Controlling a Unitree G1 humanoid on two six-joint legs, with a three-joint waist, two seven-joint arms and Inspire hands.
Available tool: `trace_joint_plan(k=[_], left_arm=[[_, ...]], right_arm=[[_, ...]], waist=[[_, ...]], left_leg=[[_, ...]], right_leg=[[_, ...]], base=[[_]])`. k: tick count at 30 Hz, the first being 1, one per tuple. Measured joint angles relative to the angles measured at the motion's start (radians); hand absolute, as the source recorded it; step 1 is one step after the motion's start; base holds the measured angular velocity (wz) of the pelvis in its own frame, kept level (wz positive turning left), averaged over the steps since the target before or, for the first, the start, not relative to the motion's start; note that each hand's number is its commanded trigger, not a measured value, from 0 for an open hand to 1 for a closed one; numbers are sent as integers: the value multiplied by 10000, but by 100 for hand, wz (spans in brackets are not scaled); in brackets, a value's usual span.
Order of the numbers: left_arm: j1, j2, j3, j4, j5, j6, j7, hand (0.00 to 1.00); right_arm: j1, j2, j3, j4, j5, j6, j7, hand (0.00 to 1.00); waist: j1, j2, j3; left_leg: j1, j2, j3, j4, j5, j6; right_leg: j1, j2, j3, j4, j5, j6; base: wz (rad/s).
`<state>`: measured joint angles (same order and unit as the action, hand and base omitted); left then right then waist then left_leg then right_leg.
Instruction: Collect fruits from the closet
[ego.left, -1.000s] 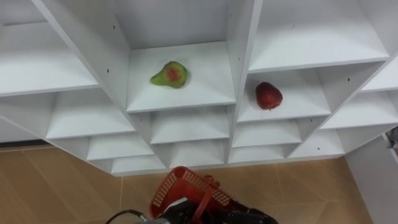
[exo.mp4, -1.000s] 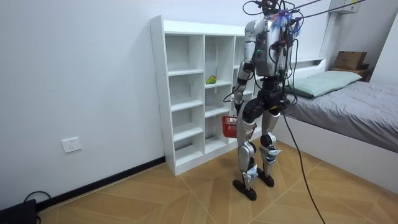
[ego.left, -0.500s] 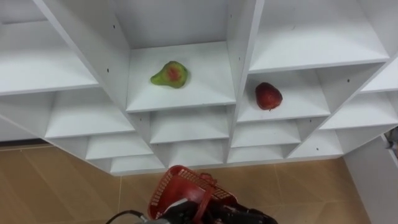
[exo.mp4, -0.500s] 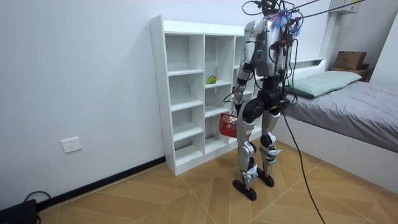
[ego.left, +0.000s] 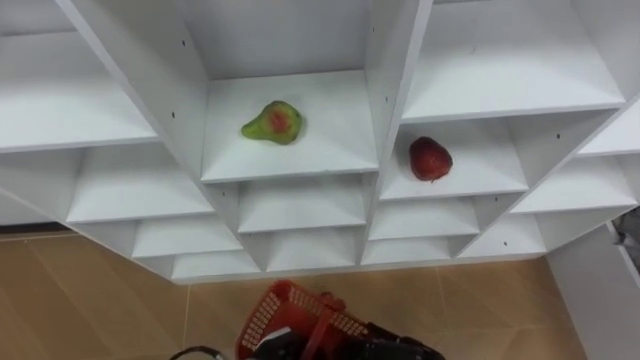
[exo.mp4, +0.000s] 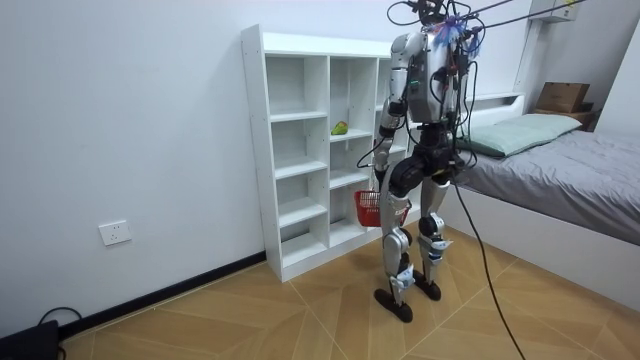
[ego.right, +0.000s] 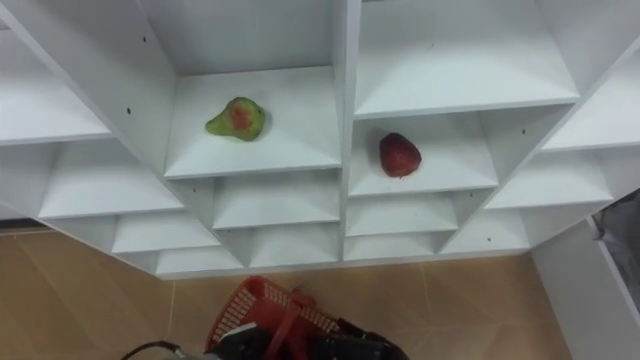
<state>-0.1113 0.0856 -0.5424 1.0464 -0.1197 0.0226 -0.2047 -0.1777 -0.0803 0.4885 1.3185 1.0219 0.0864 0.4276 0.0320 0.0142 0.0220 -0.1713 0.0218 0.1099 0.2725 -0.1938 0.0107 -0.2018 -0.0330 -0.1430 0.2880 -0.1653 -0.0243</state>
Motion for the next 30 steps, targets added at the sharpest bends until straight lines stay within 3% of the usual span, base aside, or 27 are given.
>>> trace_joint_plan(k=[12, 18, 21, 25, 30], left_arm=[[245, 277, 722, 470, -475, -158, 865, 100], [452, 260, 1094, 523, -743, -173, 1343, 100], [611, 251, 1400, 482, -866, -242, 1372, 100], [770, 374, 1516, 275, -842, -247, 1460, 100], [931, 378, 1865, 4, -842, -281, 1455, 100]], right_arm=[[56, -80, -2, -167, -142, -34, -18, 0], [457, -343, -7, -1980, -509, -144, -346, 0], [694, -422, -129, -2944, -1542, -433, -562, 0], [1144, -592, -401, -5002, -3047, -488, -1058, 0], [1251, -768, -412, -6079, -4392, -740, -1499, 0]], waist=[[43, 40, -5], [39, 43, -21], [16, 17, -50], [-35, -24, -77], [-11, -118, -106]], left_leg=[[378, 7, -16, -79, -1, -2], [713, -10, -28, -281, 1, -7], [905, -28, -74, -347, 2, -9], [1014, -49, -213, -352, 2, -8], [1333, -85, -255, -414, 2, -8]], right_leg=[[447, 6, -40, -158, -10, 15], [758, 25, -56, -321, -20, 28], [995, 22, -83, -390, -27, 47], [1201, 11, -165, -491, -36, 61], [1550, -9, -223, -515, -111, 101]], base=[[1], [0], [3], [7], [8]])
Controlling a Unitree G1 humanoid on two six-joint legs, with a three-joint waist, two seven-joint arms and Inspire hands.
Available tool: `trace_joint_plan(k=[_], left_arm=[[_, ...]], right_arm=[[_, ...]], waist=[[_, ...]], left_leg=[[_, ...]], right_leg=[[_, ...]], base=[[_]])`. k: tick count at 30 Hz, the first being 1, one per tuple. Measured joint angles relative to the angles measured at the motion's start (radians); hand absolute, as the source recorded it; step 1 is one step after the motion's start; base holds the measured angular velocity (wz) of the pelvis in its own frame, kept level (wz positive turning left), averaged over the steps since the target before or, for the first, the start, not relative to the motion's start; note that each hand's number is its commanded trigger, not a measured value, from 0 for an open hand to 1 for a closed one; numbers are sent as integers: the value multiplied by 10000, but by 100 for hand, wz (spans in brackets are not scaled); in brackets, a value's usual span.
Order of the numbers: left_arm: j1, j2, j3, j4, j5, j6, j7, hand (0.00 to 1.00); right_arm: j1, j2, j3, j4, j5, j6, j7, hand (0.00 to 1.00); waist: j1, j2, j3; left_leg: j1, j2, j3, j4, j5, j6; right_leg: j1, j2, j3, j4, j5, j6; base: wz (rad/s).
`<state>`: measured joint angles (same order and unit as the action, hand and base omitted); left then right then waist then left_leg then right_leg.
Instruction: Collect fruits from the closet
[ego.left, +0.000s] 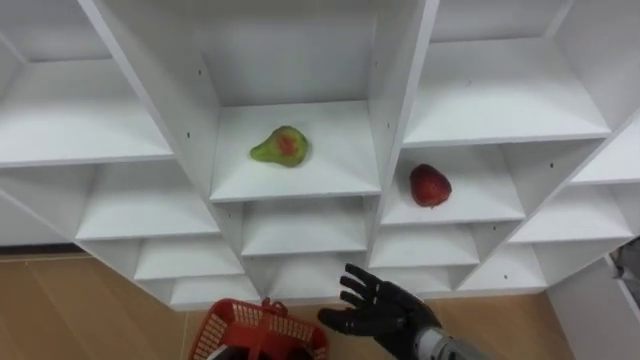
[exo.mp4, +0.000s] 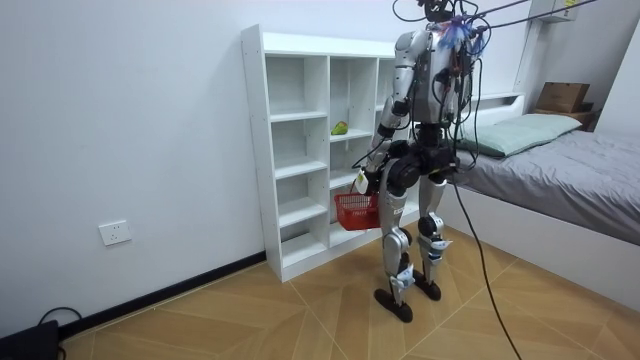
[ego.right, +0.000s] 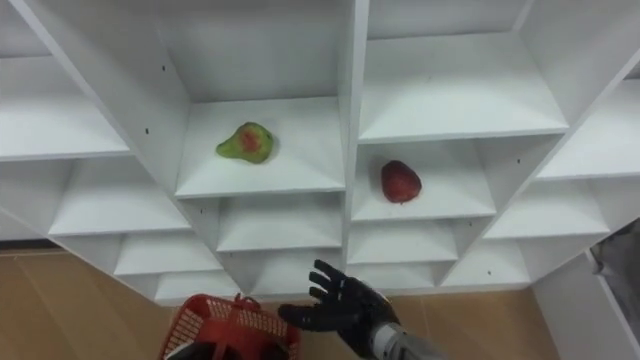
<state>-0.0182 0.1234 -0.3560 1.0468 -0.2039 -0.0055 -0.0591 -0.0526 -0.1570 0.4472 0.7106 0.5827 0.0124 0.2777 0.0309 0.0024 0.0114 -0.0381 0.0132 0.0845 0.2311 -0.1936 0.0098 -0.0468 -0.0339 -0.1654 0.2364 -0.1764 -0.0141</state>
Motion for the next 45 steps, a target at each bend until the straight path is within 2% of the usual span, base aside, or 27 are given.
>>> trace_joint_plan(k=[6, 11, 14, 16, 18, 23, 24, 28, 30, 38, 41, 44, 45], left_arm=[[41, 24, 244, -266, 13, -2, 72, 100], [186, 92, 389, -719, 5, -7, 88, 100], [214, 143, 399, -711, 52, -18, 88, 100], [229, 173, 436, -529, 129, -90, 65, 100], [318, 178, 582, -514, 214, -87, -12, 100], [369, 142, 813, -567, 195, -211, -131, 100], [371, 136, 865, -607, 216, -229, -163, 100], [591, 150, 1392, -893, 497, -246, -371, 100], [784, 149, 1543, -1071, 602, -257, -400, 100], [926, 245, 1610, -1451, 619, -259, -386, 100], [972, 244, 1885, -1584, 791, -263, -402, 100], [1052, 278, 1962, -1636, 896, -259, -481, 100], [1070, 308, 1958, -1636, 901, -258, -605, 100]], right_arm=[[18, -45, 7, -1322, -1641, -80, -261, 0], [16, -43, 3, -2092, -1763, -102, -525, 0], [-14, -29, -9, -2479, -1990, -107, -709, 0], [-25, -59, -12, -2614, -2403, -95, -903, 0], [-23, -107, -14, -2821, -2940, -29, -1006, 0], [-23, -415, -23, -3082, -4006, 67, -1335, 0], [-23, -493, -32, -3249, -4269, 182, -1366, 0], [-51, -791, -258, -4092, -5256, 366, -1385, 0], [-52, -819, -465, -4517, -5516, 363, -1548, 0], [-52, -947, -692, -4745, -5524, 374, -1940, 0], [-69, -930, -855, -5205, -5554, 347, -2099, 0], [-619, -918, -946, -5670, -5504, 253, -2153, 0], [-928, -921, -993, -5692, -5452, 87, -2167, 0]], waist=[[30, -242, -31], [55, -283, -38], [49, -318, -19], [76, -384, 41], [82, -403, 48], [423, -358, 88], [529, -344, 97], [635, -382, 97], [649, -394, 94], [863, -651, 47], [885, -736, 32], [994, -774, 52], [1002, -813, 67]], left_leg=[[480, -5, -47, -165, -3, -1], [795, -7, -60, -348, -3, -1], [855, -9, -58, -358, -2, -1], [847, -10, -53, -327, -3, -1], [855, -17, -65, -321, -4, 0], [997, -13, -57, -332, -5, 1], [1005, -4, -71, -342, -9, 0], [971, -3, -140, -344, -6, -6], [965, -8, -144, -342, -6, -6], [936, -15, -192, -319, -4, -6], [919, -36, -375, -301, -3, -5], [1066, -44, -436, -306, -3, -6], [1187, -73, -548, -341, -3, -6]], right_leg=[[415, 15, -22, -191, -6, 12], [756, 43, -22, -308, 36, 32], [860, 37, -28, -327, 35, 32], [882, 37, -22, -329, 35, 32], [888, 26, 11, -325, 36, 34], [994, 14, 20, -271, 33, 37], [993, 23, 22, -272, 30, 35], [985, 24, -23, -269, 17, 25], [983, 27, -24, -273, 16, 27], [992, 21, -55, -314, 17, 27], [1065, 11, -209, -329, 16, 27], [1267, 9, -323, -358, 6, 35], [1460, 1, -427, -461, 0, 44]], base=[[1], [0], [0], [0], [0], [0], [0], [2], [0], [1], [16], [9], [25]])
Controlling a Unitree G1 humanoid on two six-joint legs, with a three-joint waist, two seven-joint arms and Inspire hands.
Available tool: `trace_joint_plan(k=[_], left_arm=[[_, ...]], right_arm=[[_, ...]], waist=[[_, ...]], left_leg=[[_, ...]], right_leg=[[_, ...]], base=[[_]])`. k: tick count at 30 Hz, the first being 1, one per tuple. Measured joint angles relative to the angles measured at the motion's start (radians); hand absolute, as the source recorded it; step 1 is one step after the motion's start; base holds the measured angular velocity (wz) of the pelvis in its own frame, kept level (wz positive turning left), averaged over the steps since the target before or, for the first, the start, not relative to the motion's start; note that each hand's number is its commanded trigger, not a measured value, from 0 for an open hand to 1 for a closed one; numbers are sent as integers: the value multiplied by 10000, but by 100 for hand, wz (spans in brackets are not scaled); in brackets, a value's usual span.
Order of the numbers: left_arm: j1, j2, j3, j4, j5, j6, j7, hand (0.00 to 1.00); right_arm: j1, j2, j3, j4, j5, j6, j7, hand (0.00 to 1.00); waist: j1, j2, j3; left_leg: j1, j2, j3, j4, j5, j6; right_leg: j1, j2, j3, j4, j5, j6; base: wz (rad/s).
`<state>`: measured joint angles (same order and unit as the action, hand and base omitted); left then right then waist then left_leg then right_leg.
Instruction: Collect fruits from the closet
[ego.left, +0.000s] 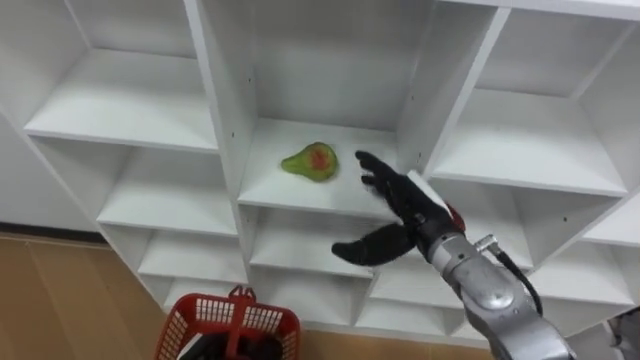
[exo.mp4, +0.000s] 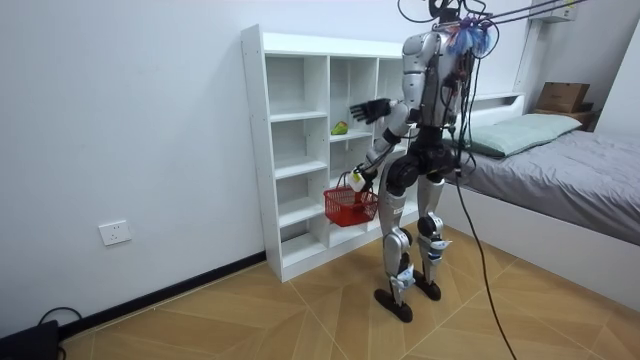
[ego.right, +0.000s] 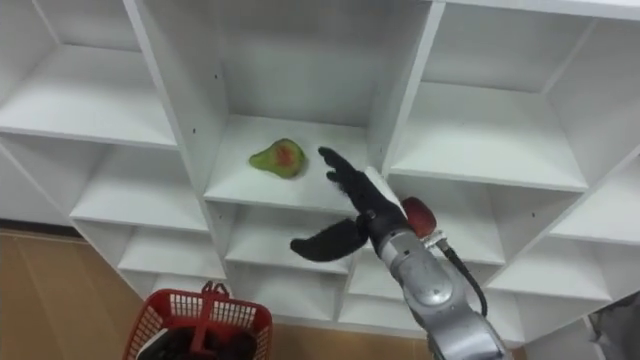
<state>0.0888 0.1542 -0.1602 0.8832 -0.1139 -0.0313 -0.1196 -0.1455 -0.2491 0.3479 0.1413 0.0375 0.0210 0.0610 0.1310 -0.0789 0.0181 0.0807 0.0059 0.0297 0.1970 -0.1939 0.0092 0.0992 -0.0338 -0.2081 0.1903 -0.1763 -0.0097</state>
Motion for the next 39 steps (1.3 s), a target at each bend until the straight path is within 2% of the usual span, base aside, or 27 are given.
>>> trace_joint_plan(k=[1, 3, 8, 13, 23, 29, 35, 36, 39], left_arm=[[47, 30, 2, -24, 32, 4, -87, 100], [222, 115, 17, -302, 208, 25, -144, 100], [420, 200, 223, -444, 400, 101, -331, 100], [424, 226, 256, -441, 409, 102, -498, 100], [430, 194, 355, -601, 673, 103, -674, 100], [465, 140, 403, -704, 1131, 103, -666, 100], [722, 259, 442, -982, 1743, 113, -726, 100], [720, 295, 500, -981, 1748, 114, -787, 100], [722, 455, 810, -978, 1850, 113, -918, 100]], right_arm=[[-175, 4, -96, 1, 39, -183, -54, 0], [-374, 9, -220, 1, 52, -289, -170, 0], [-484, 23, -191, 3, 49, -444, -181, 0], [-485, 28, -193, 28, 71, -444, -158, 0], [-484, 93, -187, 37, 34, -456, -187, 0], [-483, 116, -181, 39, -58, -543, -455, 0], [-482, 104, -190, 159, 155, -561, -862, 0], [-502, 105, -195, 328, 169, -581, -923, 0], [-850, 77, -328, 984, 377, -641, -1066, 0]], waist=[[25, -33, -14], [136, -181, -63], [182, -329, -24], [160, -229, 47], [190, -230, 33], [321, -184, -37], [366, -437, -169], [414, -473, -155], [469, -677, -46]], left_leg=[[37, -18, -97, -6, -1, -2], [122, -18, -181, -32, -6, -9], [172, -36, -344, -33, -20, -25], [174, -20, -391, -70, -21, -32], [86, -35, -492, -6, -25, -35], [-17, -38, -670, 14, -11, -59], [-12, -42, -936, 22, 5, -84], [-26, -43, -978, 72, 5, -87], [-209, -60, -1131, 205, -11, -109]], right_leg=[[102, -7, -117, -100, -5, 9], [207, 8, -163, -221, -6, 11], [392, 2, -338, -232, -8, 17], [428, 12, -417, -217, -8, 18], [440, -1, -605, -207, -6, 19], [445, -9, -927, -213, -7, 20], [597, 0, -1188, -220, -8, 22], [606, 1, -1210, -210, -8, 22], [551, 2, -1260, -198, -8, 21]], base=[[27], [19], [9], [2], [4], [10], [16], [8], [9]])
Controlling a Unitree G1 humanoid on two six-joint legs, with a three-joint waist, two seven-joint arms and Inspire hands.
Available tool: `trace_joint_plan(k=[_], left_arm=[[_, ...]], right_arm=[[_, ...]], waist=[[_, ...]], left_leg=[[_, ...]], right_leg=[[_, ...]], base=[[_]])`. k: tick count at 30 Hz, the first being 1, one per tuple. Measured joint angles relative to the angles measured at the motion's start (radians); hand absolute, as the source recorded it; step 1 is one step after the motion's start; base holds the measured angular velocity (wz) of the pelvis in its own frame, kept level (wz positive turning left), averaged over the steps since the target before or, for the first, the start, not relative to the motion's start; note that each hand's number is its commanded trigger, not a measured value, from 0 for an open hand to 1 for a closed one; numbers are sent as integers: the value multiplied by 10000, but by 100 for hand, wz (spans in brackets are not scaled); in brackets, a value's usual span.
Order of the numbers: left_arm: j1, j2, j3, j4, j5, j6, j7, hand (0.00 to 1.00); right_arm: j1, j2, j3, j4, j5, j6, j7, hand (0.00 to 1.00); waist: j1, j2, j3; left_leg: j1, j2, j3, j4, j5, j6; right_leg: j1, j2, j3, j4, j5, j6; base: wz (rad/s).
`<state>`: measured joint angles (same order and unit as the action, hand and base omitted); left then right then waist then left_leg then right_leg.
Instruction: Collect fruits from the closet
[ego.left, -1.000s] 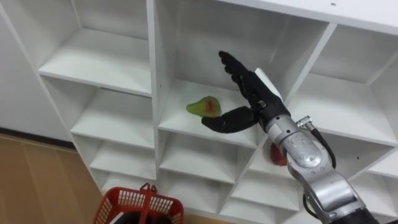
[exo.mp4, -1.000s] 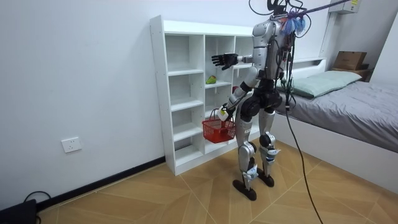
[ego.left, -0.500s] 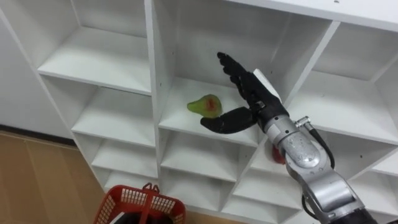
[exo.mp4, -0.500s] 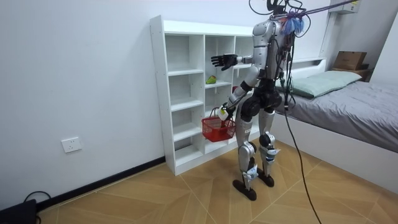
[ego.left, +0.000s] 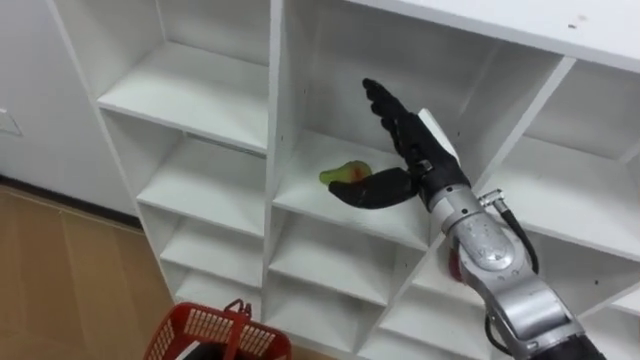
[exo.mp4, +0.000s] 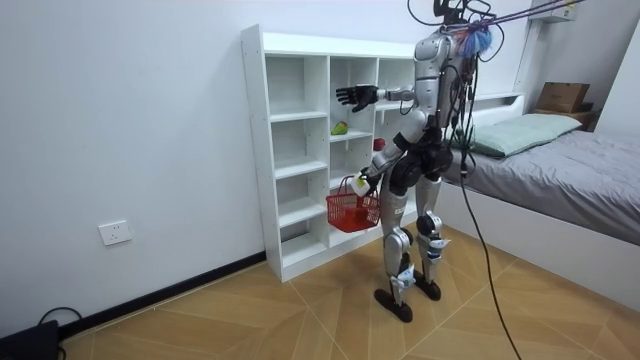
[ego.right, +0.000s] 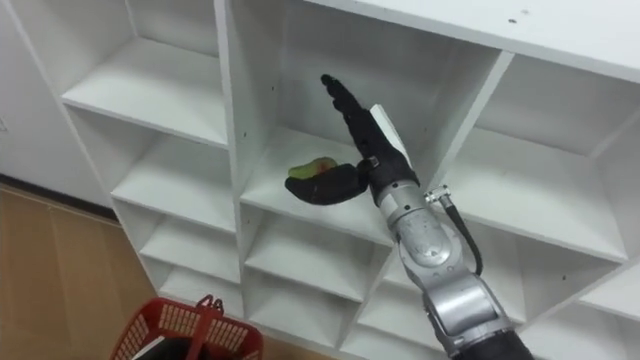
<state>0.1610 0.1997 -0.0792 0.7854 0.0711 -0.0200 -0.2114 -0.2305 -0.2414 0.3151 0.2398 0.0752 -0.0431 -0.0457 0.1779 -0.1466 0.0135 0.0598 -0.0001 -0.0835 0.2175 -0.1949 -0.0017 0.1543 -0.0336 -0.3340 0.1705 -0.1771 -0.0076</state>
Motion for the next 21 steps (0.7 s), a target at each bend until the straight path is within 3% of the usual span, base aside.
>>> trace_joint_plan(k=[4, 7, 11, 14, 17, 19, 21], left_arm=[[-1, 199, -9, 0, 12, 31, -47, 100], [-111, 274, -10, 0, 20, 78, -34, 100], [-193, 489, -7, 0, 125, 141, -34, 100], [-483, 604, -21, 0, 420, 152, -49, 100], [-591, 622, -49, 0, 438, 171, -11, 100], [-722, 646, -228, 1, 429, 211, 64, 100], [-857, 644, -298, 11, 405, 212, 82, 100]], right_arm=[[-727, -186, -272, 699, 166, -118, -436, 0], [-1412, -424, -312, 1384, 190, -184, -662, 0], [-2028, -452, -326, 2354, 126, -256, -1037, 0], [-2534, -582, -336, 3029, 119, -328, -1244, 0], [-2616, -656, -299, 3074, 261, -361, -1635, 0], [-2696, -672, -218, 3499, 269, -649, -1936, 0], [-2739, -673, -211, 3748, 243, -681, -2060, 0]], waist=[[-15, -182, 46], [-14, -300, 12], [4, -411, 17], [27, -537, 80], [64, -678, 90], [99, -763, 133], [135, -766, 182]], left_leg=[[-710, -68, -129, 417, -7, -7], [-1241, -78, -245, 594, 21, -21], [-1646, -93, -364, 751, 45, -34], [-2138, -113, -514, 893, 89, -67], [-2418, -109, -507, 911, 109, -69], [-2469, -109, -496, 926, 118, -62], [-2595, -111, -502, 1012, 121, -58]], right_leg=[[-459, -5, -10, 19, 11, -22], [-971, -9, -21, 163, 50, -84], [-1254, -7, -197, 188, 72, -118], [-1657, 10, -296, 200, 99, -161], [-1942, 2, -356, 246, 111, -179], [-2035, -20, -359, 336, 114, -181], [-2111, -24, -371, 350, 116, -184]], base=[[10], [5], [12], [14], [0], [0], [0]])
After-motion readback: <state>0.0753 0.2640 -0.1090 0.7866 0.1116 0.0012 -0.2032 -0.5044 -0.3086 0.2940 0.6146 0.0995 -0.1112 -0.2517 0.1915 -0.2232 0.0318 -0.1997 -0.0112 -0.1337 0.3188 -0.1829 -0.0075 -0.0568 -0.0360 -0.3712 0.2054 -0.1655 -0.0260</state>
